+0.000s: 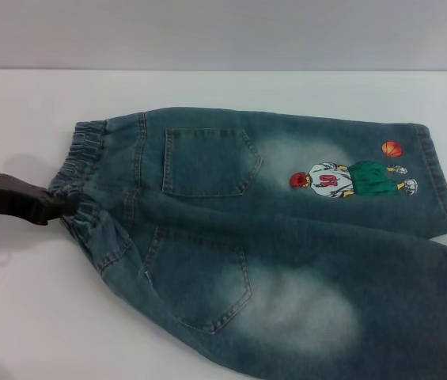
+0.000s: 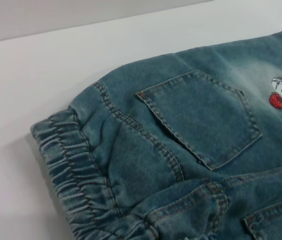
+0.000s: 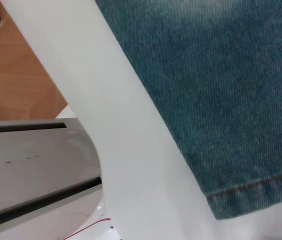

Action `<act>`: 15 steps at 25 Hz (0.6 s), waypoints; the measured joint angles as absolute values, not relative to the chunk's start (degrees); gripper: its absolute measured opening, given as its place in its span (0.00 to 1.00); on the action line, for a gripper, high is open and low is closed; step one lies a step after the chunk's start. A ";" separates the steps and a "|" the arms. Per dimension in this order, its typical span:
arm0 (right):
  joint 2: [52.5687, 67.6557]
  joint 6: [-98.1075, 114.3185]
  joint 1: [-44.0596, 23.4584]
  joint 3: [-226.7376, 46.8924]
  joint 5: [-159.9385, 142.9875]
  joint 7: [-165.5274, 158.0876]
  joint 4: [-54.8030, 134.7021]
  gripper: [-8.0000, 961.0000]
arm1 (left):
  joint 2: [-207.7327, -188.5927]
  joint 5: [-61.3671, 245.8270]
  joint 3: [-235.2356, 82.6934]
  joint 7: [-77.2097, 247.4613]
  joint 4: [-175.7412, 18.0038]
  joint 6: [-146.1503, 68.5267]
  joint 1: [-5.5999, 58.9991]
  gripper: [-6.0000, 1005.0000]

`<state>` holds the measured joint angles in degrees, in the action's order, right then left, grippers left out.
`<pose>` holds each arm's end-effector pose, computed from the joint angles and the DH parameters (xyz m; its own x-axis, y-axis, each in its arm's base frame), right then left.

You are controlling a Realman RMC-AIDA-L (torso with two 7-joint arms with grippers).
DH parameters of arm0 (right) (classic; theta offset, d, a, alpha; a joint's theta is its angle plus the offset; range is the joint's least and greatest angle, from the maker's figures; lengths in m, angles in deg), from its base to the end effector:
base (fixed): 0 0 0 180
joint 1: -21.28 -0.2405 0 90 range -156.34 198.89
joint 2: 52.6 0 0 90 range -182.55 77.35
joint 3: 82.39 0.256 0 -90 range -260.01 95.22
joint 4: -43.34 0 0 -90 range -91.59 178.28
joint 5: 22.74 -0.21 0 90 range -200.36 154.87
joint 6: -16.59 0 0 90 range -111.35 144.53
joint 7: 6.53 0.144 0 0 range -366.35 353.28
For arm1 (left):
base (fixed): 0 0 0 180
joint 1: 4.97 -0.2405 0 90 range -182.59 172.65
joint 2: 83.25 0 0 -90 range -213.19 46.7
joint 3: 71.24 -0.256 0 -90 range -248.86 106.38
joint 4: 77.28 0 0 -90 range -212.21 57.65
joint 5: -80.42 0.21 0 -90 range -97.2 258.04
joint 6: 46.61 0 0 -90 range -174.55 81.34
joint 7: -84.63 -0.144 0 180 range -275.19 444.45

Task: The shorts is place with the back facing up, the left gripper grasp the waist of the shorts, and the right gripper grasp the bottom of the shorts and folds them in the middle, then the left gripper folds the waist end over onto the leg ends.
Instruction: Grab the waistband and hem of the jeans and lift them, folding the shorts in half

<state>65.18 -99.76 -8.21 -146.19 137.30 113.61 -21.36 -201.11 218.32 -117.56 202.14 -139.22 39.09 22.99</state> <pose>0.2830 0.2651 0.0374 0.5448 -0.5998 0.5860 -0.6995 -0.7105 -0.0769 -0.2867 0.3460 0.0552 0.6911 0.7013 0.1750 0.7098 -0.6127 -0.3476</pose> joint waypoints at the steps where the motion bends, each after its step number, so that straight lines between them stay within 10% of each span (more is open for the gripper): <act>1: 65.20 -99.57 -8.29 -146.24 137.30 113.61 -21.31 0.54 | -201.11 218.32 -117.56 202.14 -139.14 39.04 23.02 0.05; 15: 65.53 -98.52 -8.80 -147.09 137.30 113.61 -20.37 0.54 | -201.11 218.32 -117.55 202.14 -138.45 38.91 23.41 0.05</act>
